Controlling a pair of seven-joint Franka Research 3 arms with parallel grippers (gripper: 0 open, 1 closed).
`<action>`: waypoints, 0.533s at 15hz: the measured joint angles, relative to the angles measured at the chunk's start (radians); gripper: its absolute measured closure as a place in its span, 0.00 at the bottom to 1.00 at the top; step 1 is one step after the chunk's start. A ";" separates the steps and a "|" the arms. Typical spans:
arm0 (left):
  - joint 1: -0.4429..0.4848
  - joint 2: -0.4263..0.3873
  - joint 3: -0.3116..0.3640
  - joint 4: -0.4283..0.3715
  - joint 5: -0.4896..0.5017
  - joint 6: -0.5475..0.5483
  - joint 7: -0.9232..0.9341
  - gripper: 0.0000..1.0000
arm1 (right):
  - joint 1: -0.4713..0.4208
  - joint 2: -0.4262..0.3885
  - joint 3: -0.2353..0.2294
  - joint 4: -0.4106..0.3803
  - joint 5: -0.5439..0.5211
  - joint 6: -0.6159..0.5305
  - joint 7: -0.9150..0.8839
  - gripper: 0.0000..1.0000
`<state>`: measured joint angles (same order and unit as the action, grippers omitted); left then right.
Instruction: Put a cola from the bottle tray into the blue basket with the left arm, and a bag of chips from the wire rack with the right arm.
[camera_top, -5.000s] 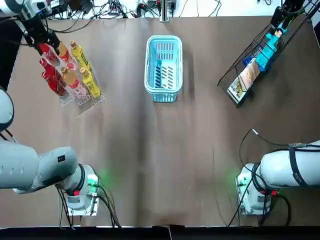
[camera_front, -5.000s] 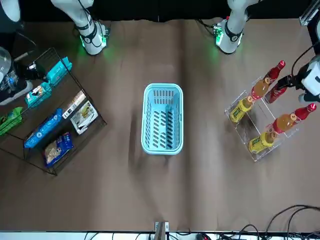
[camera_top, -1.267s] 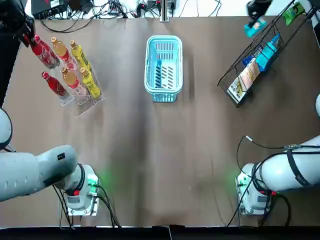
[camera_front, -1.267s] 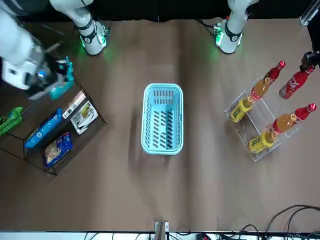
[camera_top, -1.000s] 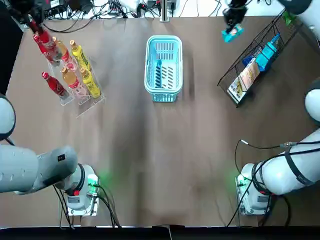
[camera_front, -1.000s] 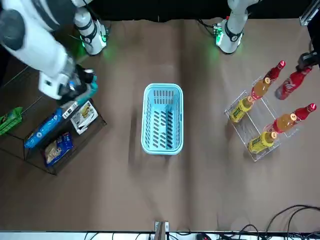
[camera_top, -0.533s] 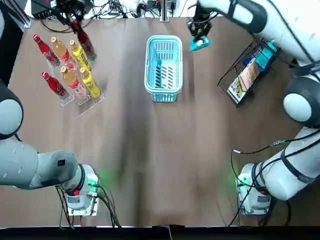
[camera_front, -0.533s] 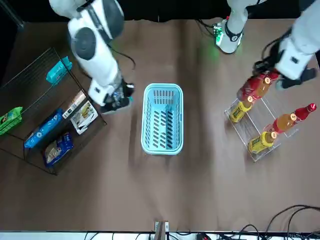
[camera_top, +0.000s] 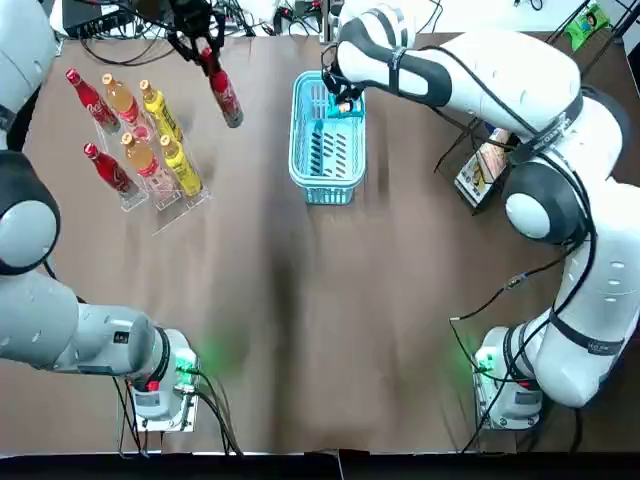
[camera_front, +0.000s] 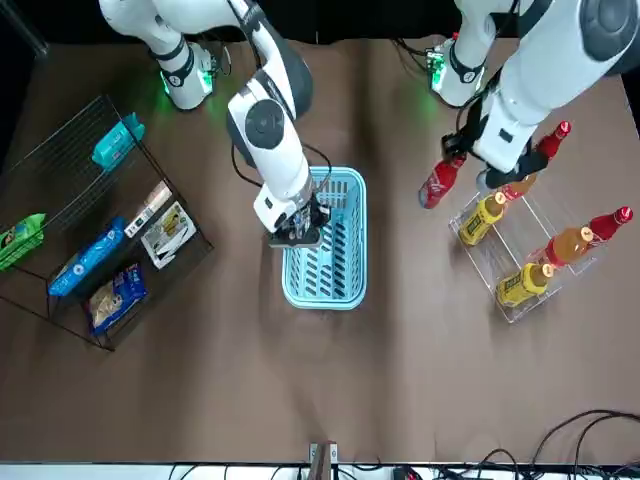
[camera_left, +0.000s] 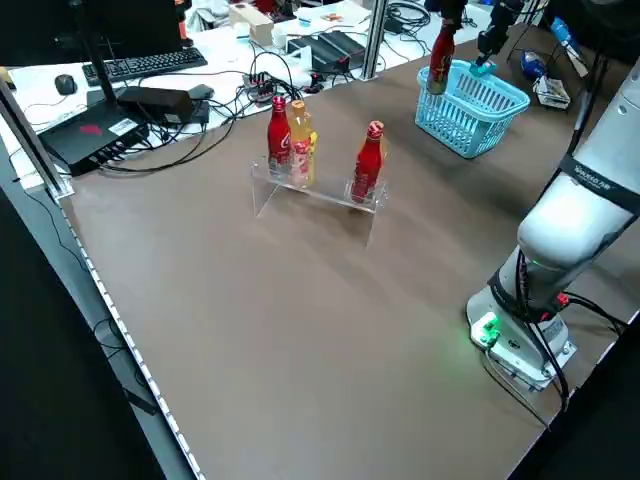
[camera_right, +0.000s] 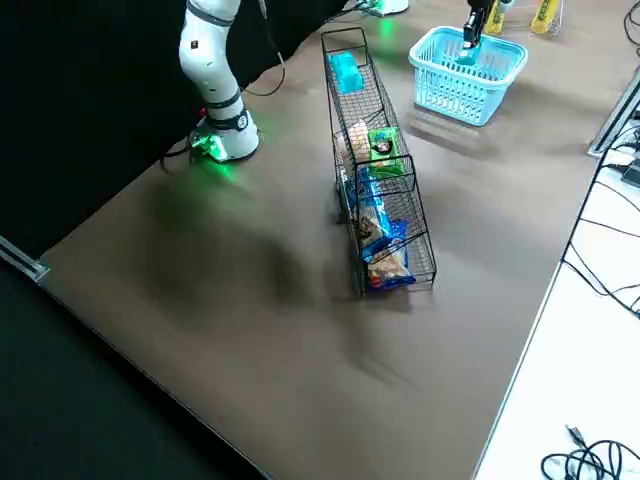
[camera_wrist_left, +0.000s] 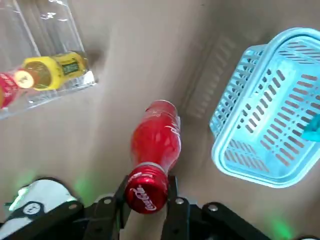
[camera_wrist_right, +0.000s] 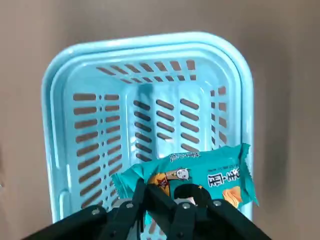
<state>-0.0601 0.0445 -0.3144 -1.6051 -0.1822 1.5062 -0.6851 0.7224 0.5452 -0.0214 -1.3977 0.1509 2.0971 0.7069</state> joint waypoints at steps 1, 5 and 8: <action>-0.008 0.011 0.000 0.000 -0.007 0.016 -0.015 0.70 | 0.000 0.007 -0.002 0.004 0.000 0.013 0.003 0.95; -0.049 0.064 0.000 0.002 -0.042 0.114 -0.110 0.70 | -0.009 0.009 -0.016 0.030 0.000 0.011 0.008 0.62; -0.078 0.082 0.000 0.005 -0.046 0.162 -0.177 0.70 | -0.027 -0.008 -0.027 0.047 0.000 -0.052 -0.002 0.64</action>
<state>-0.1382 0.1265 -0.3143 -1.6003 -0.2286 1.6686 -0.8620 0.6951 0.5370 -0.0487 -1.3502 0.1507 2.0447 0.7044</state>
